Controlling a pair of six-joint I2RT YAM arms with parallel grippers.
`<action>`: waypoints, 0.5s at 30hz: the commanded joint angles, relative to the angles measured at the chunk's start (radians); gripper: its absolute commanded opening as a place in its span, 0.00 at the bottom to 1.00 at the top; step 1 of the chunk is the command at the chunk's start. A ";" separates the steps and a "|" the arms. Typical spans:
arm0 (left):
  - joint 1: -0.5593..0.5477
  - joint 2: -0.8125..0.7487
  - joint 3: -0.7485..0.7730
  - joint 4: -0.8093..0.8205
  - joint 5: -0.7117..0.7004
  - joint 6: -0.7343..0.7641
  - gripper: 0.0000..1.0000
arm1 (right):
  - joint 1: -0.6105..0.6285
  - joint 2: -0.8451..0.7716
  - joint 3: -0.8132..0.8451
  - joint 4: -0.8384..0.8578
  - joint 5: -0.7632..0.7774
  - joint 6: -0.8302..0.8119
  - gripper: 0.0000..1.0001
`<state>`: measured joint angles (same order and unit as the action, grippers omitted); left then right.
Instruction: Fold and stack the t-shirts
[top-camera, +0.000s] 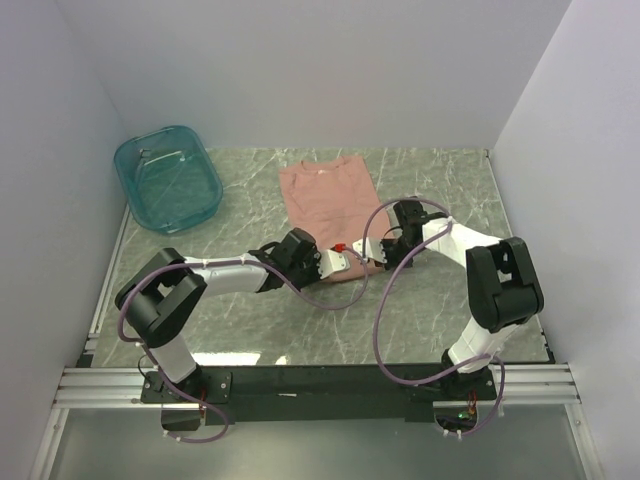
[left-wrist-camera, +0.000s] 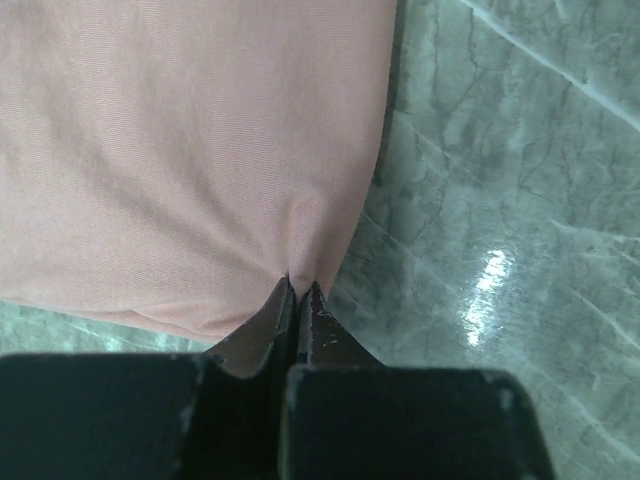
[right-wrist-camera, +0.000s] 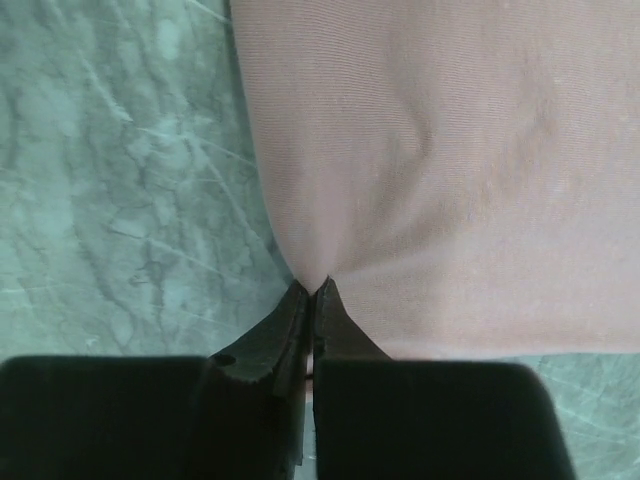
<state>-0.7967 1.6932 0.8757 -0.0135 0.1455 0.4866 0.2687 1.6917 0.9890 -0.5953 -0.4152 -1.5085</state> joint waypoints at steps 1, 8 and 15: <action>-0.013 -0.039 0.006 -0.036 0.057 -0.005 0.01 | -0.005 -0.041 0.004 -0.089 -0.054 0.007 0.00; -0.065 -0.144 -0.067 -0.098 0.169 -0.051 0.01 | -0.086 -0.144 0.005 -0.336 -0.232 -0.019 0.00; -0.070 -0.294 -0.132 -0.103 0.226 -0.111 0.01 | -0.135 -0.224 0.034 -0.420 -0.320 0.048 0.00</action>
<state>-0.8810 1.4696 0.7616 -0.1074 0.3176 0.4107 0.1421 1.4899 0.9859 -0.9459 -0.6582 -1.5059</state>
